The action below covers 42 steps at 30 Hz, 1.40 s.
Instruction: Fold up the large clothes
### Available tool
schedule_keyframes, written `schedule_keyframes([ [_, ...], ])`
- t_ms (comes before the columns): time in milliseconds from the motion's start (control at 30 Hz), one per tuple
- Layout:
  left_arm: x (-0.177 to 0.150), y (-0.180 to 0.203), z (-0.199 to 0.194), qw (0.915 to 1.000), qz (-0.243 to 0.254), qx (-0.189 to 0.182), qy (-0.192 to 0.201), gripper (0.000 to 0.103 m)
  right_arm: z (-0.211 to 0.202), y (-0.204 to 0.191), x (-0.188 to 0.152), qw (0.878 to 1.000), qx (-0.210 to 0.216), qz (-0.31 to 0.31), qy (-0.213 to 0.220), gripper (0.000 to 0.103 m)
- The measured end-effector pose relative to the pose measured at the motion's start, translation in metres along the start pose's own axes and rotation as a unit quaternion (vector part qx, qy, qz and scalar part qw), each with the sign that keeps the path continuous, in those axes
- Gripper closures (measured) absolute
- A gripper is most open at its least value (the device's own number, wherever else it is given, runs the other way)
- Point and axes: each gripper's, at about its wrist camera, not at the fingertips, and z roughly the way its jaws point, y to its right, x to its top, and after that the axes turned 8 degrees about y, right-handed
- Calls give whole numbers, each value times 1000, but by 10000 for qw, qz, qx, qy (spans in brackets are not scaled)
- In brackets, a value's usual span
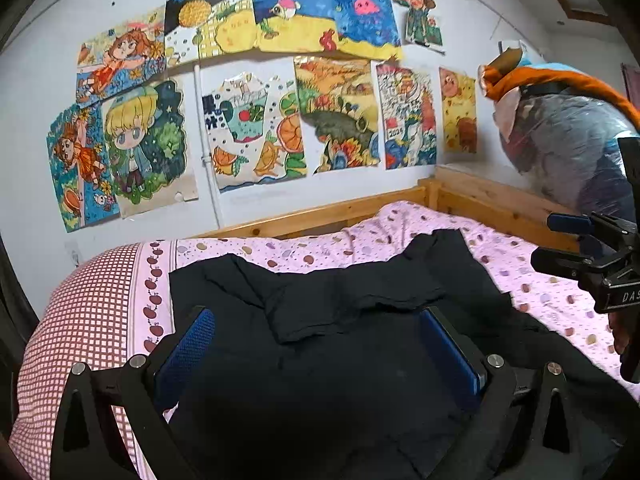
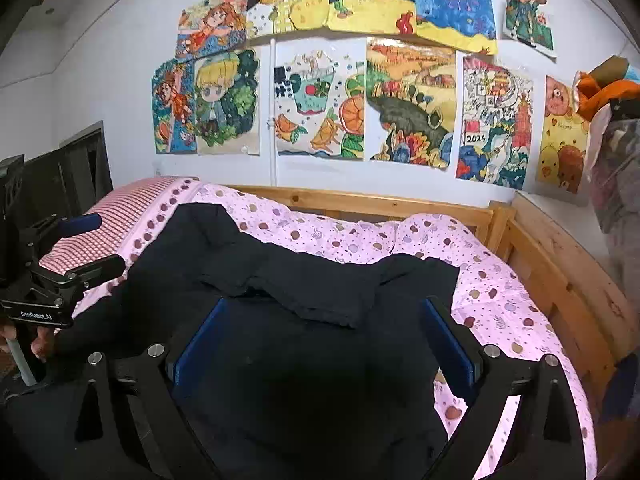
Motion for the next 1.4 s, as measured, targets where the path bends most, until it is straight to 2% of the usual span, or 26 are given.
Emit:
schedule_keyframes([
  [400, 2, 8, -73, 10000, 0, -93, -31, 0, -100, -28, 4, 9983, 189, -463, 302, 9],
  [667, -21, 9, -113, 9995, 52, -178, -263, 0, -146, -27, -8, 9980, 244, -527, 265, 8],
  [867, -42, 11, -133, 9981, 195, -314, -501, 0, -165, -29, -25, 9972, 324, -654, 179, 8],
  [967, -56, 10, -141, 9966, 313, -450, -623, 0, -168, -33, -45, 9963, 408, -759, -13, 8],
  [1133, -86, 17, -158, 9902, 987, -502, -847, 0, -172, -40, -82, 9933, 539, -907, -477, 8],
  [1233, -101, 22, -171, 9865, 1163, -684, -933, 0, -175, -40, -104, 9914, 687, -834, -738, 8],
  [1400, -124, 30, -189, 9786, 1367, -1109, -1069, 0, -169, -41, -147, 9794, 1058, -682, -1581, 7],
])
